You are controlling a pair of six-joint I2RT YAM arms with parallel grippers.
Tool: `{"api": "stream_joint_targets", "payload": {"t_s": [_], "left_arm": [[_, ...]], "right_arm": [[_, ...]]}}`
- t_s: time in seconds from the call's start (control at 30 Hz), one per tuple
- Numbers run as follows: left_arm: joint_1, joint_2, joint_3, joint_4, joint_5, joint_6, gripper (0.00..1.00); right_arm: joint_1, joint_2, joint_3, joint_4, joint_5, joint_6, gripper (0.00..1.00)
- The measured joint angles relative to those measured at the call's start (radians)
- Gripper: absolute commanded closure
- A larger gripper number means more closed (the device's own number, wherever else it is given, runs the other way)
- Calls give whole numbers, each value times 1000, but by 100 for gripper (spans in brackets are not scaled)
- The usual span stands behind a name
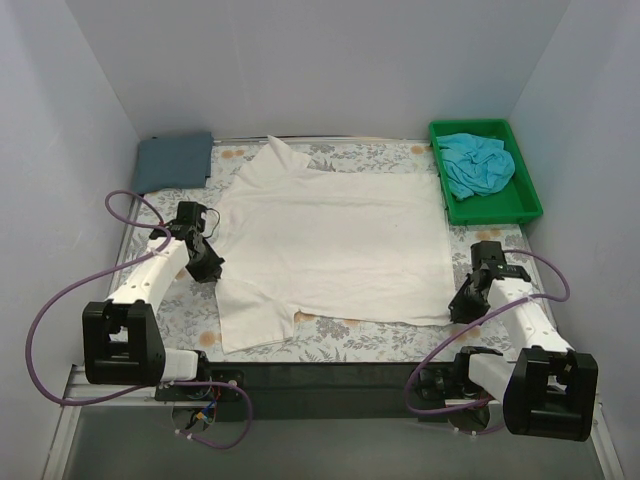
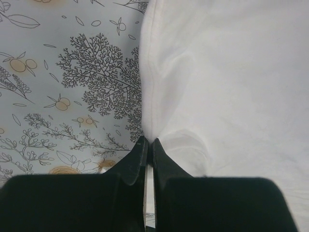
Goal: Fold and stack the t-shirts
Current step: Fold the tshirt
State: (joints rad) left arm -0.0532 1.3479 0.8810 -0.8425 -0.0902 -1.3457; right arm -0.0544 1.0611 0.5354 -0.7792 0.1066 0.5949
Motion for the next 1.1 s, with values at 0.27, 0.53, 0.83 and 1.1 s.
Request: {"api": "stream_joint_targets", "payload": {"t_s": [0.27,0.53,0.83,1.1], "left_arm": [[29,-29,22,-49,-6,3,100],[83,-40,23,-79,-3,18,100],[106,-10,53,-84,11,23,100],[107,103,133,-61,32,29,100]], "right_arm": [[-14,-28,114,-126,-14,-72,99],[-47,-6,182,-188,-28,-152,99],[-59,85,288,-196,-69,-215,99],[-63,213,376,-180,-138,-257,99]]}}
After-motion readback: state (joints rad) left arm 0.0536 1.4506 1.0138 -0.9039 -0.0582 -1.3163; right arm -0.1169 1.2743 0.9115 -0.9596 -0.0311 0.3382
